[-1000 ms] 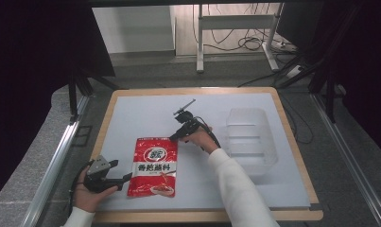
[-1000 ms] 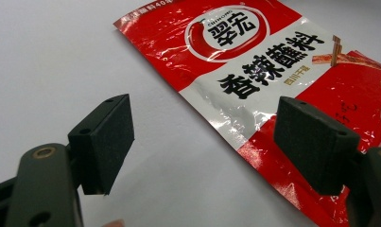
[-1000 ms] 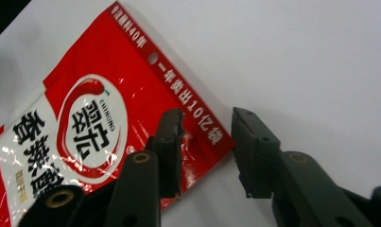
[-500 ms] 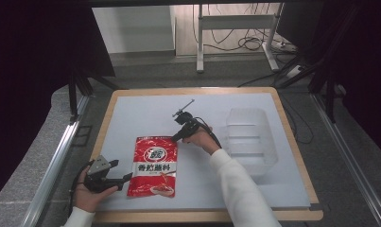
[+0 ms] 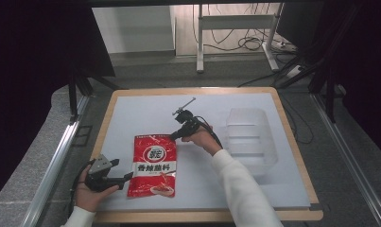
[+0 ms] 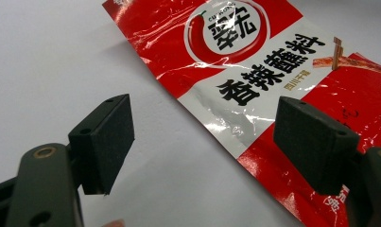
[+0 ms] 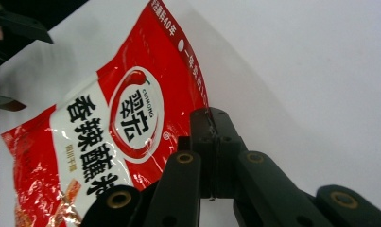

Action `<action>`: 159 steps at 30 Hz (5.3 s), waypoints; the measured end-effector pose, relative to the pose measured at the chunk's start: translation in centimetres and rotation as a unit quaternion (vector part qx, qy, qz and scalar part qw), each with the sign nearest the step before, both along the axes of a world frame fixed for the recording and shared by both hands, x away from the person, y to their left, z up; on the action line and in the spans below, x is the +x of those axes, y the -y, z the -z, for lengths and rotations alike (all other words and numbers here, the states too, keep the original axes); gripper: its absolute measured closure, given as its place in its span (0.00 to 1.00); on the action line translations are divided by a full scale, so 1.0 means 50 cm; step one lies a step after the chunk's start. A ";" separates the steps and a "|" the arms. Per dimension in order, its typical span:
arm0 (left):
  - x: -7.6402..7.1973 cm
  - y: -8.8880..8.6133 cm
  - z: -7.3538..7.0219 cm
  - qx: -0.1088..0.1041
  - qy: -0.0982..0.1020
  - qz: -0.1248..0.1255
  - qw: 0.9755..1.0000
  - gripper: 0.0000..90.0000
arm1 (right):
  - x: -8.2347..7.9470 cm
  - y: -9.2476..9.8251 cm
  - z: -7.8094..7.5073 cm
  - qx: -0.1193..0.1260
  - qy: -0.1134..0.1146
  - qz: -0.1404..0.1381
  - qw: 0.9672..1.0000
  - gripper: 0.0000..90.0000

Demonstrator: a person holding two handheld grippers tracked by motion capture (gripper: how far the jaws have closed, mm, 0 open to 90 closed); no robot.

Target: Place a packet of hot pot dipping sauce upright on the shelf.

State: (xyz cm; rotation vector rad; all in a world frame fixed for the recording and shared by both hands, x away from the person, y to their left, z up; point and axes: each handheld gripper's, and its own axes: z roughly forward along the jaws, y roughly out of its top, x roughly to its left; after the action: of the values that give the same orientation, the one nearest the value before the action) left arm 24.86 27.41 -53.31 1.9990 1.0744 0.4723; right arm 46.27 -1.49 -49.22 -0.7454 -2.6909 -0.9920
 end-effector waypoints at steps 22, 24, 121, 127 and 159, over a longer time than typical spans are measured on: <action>0.061 -0.002 -0.022 -0.026 -0.001 -0.019 0.999 0.24 | -0.037 0.000 -0.046 0.036 0.020 -0.042 0.998 0.99; 0.078 0.002 -0.022 -0.022 -0.002 -0.017 1.000 0.25 | -0.039 -0.001 -0.047 0.036 0.021 -0.044 0.998 0.99; 0.122 -0.001 -0.016 -0.023 0.033 0.063 0.997 0.85 | -0.051 -0.087 -0.015 -0.049 0.023 -0.127 0.990 0.98; 0.111 -0.012 -0.029 -0.015 0.035 0.025 0.999 0.44 | -0.051 -0.076 -0.031 -0.041 0.016 -0.125 0.991 0.98; 0.070 -0.043 -0.016 -0.022 0.013 0.003 1.000 0.36 | -0.096 -0.039 -0.190 0.011 0.010 -0.121 0.993 0.99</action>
State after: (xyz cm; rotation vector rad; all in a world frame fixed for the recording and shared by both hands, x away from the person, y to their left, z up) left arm 28.35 29.57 -52.49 1.9524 1.0527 0.4666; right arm 41.47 0.46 -39.70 -0.3944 -2.7004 -0.9705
